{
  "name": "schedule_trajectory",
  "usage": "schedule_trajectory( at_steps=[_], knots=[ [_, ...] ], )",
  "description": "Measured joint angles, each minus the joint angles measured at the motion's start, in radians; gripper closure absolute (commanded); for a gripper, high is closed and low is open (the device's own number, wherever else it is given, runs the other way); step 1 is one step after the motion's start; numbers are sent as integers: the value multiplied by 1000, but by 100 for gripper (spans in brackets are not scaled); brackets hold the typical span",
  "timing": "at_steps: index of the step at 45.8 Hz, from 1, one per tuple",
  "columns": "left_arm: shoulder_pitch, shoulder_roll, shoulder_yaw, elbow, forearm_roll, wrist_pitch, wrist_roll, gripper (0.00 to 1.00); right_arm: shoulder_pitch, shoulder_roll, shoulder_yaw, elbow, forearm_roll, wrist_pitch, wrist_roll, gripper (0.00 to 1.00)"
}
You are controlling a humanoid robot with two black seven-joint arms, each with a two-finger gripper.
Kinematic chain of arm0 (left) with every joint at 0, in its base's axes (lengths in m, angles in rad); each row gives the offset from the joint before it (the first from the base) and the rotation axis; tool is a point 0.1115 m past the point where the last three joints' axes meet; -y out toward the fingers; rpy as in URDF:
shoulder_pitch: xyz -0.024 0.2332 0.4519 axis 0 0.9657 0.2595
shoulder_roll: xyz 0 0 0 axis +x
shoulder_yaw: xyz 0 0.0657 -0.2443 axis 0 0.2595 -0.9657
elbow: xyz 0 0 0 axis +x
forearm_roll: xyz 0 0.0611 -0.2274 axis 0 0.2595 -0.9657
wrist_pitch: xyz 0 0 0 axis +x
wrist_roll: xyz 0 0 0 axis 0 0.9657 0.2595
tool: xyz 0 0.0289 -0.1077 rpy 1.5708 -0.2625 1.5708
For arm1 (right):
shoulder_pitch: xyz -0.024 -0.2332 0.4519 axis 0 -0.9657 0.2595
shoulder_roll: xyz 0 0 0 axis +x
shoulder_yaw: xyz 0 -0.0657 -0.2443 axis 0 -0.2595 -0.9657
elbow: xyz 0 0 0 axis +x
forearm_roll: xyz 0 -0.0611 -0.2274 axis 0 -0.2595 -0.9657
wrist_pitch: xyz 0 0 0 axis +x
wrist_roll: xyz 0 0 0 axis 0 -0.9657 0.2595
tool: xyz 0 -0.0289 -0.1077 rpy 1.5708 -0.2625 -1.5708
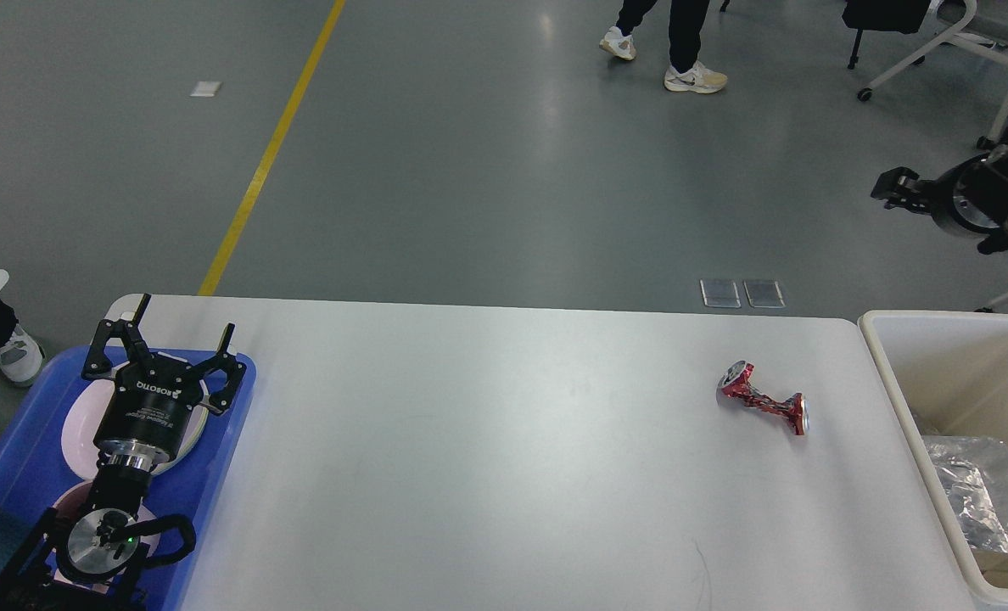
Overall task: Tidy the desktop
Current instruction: 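Release the foil bag inside the bin with the right gripper, then raise the right gripper out of the bin toward the red wrapper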
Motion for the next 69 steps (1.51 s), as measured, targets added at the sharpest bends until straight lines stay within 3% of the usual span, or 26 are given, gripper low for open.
schedule_trajectory(
  at_steps=[12, 23, 36, 55, 59, 64, 69],
  knots=[
    [0, 0, 0, 0, 0, -1, 0, 4, 401, 45, -84, 488, -46, 136, -113, 0],
    [0, 0, 0, 0, 0, -1, 0, 4, 657, 110, -91, 719, -35, 423, -120, 0],
    [0, 0, 0, 0, 0, -1, 0, 4, 880, 56, -98, 1050, 4, 563, -117, 0],
    [0, 0, 0, 0, 0, 0, 0, 4, 910, 34, -98, 1103, 29, 546, -117, 0],
    [0, 0, 0, 0, 0, 0, 0, 4, 874, 27, -102, 1068, 36, 481, -118, 0],
    [0, 0, 0, 0, -1, 0, 0, 4, 752, 26, -116, 983, 114, 299, -111, 0],
    [0, 0, 0, 0, -1, 1, -1, 4, 618, 57, -126, 899, 77, 236, -51, 5]
  ],
)
